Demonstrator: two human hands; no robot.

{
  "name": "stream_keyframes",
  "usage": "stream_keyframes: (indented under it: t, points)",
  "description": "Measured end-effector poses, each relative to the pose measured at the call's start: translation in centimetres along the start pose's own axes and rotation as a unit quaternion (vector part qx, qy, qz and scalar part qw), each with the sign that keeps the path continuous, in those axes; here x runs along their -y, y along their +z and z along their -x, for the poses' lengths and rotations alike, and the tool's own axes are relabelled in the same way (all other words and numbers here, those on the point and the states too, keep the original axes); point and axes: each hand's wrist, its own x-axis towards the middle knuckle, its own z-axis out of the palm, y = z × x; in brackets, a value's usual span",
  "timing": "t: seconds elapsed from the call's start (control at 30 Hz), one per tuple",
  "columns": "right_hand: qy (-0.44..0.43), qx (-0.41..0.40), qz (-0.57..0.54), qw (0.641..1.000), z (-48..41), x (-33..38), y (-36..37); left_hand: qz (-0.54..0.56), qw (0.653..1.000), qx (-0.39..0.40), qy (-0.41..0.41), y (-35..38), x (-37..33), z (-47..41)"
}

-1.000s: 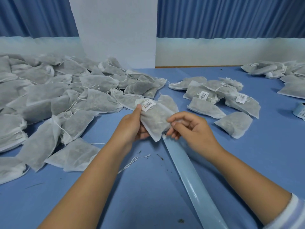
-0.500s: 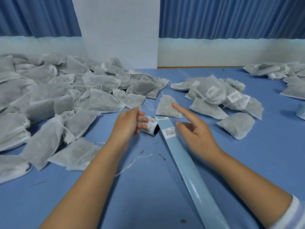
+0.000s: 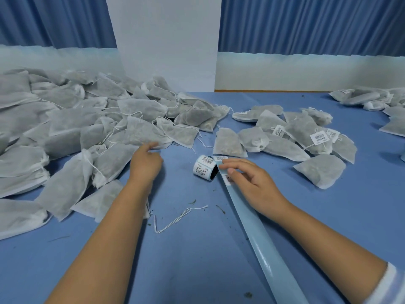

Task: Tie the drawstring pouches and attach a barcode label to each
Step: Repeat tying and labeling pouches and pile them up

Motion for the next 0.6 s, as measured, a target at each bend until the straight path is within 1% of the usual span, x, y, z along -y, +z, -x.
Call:
stream_keyframes:
  t: [0.03, 0.1, 0.13, 0.2, 0.33, 0.4, 0.47, 0.5, 0.6]
  points:
    - [0.001, 0.001, -0.002, 1.000, 0.0, 0.0, 0.2, 0.068, 0.997, 0.010, -0.028, -0.1, -0.1, -0.3]
    - [0.001, 0.005, 0.004, 1.000, -0.1, -0.1, 0.4, 0.204, 0.975, 0.052, -0.069, -0.2, -0.3, -0.7]
    - [0.000, 0.008, 0.008, 1.000, 0.0, -0.1, 0.5, 0.256, 0.961, 0.073, -0.081, -0.4, -0.4, -0.7]
    - [-0.002, 0.013, 0.012, 1.000, 0.0, -0.2, 0.5, 0.318, 0.938, 0.100, -0.097, -0.8, -0.6, -0.9]
    - [-0.004, 0.015, 0.016, 1.000, 0.0, -0.2, 0.6, 0.416, 0.892, 0.119, -0.133, -1.2, -0.6, -1.3]
    - [-0.002, 0.014, 0.017, 1.000, 0.0, -0.3, 0.6, 0.448, 0.871, 0.122, -0.159, -1.2, -0.8, -1.4]
    - [0.001, 0.013, 0.014, 1.000, 0.0, -0.3, 0.5, 0.455, 0.864, 0.123, -0.178, -1.1, -0.9, -1.3]
    - [0.002, 0.013, 0.011, 1.000, 0.0, -0.3, 0.5, 0.451, 0.866, 0.122, -0.180, -1.1, -0.9, -1.3]
    - [-0.001, 0.013, 0.009, 1.000, 0.0, -0.3, 0.5, 0.447, 0.871, 0.122, -0.164, -1.1, -1.1, -1.2]
